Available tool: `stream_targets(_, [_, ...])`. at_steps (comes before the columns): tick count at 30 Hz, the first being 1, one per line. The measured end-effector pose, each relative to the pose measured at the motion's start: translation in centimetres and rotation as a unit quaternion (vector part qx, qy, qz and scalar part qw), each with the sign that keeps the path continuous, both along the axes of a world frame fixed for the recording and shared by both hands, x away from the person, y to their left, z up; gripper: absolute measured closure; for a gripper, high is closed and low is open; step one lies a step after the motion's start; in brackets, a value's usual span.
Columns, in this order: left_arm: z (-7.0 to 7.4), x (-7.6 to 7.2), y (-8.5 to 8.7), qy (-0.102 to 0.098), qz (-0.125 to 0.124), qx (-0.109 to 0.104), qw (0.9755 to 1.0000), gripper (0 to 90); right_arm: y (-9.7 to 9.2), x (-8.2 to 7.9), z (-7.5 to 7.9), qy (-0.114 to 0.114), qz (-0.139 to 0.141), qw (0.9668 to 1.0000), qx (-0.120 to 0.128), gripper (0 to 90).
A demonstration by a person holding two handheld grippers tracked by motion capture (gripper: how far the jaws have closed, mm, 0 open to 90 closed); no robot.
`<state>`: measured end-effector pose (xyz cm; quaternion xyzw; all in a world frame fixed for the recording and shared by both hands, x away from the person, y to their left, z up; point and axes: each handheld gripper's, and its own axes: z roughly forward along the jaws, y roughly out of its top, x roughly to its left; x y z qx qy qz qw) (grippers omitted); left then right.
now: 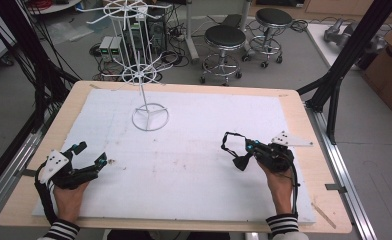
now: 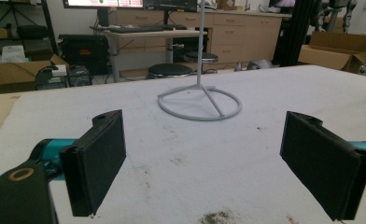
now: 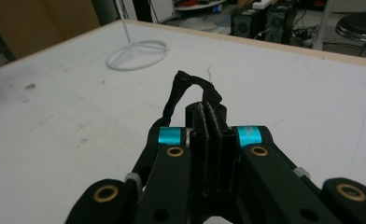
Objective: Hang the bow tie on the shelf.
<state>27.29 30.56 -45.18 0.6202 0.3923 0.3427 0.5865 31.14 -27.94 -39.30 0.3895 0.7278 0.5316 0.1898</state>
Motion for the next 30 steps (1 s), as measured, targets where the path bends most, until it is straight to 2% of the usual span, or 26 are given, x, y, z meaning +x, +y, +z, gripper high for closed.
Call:
stream_targets(8, [0.0,0.0,0.0,0.0,0.0,0.0,1.0,14.6,0.8,-0.1,1.2,-0.037,0.009,0.999,0.026,87.6])
stream_targets(19, [0.0,0.0,0.0,0.0,0.0,0.0,1.0,14.6,3.5,0.8,3.4,-0.059,0.032,0.9973,0.028,87.5])
stream_targets(30, [0.0,0.0,0.0,0.0,0.0,-0.001,1.0,14.6,6.9,2.2,6.0,-0.081,0.059,0.994,0.045,87.5])
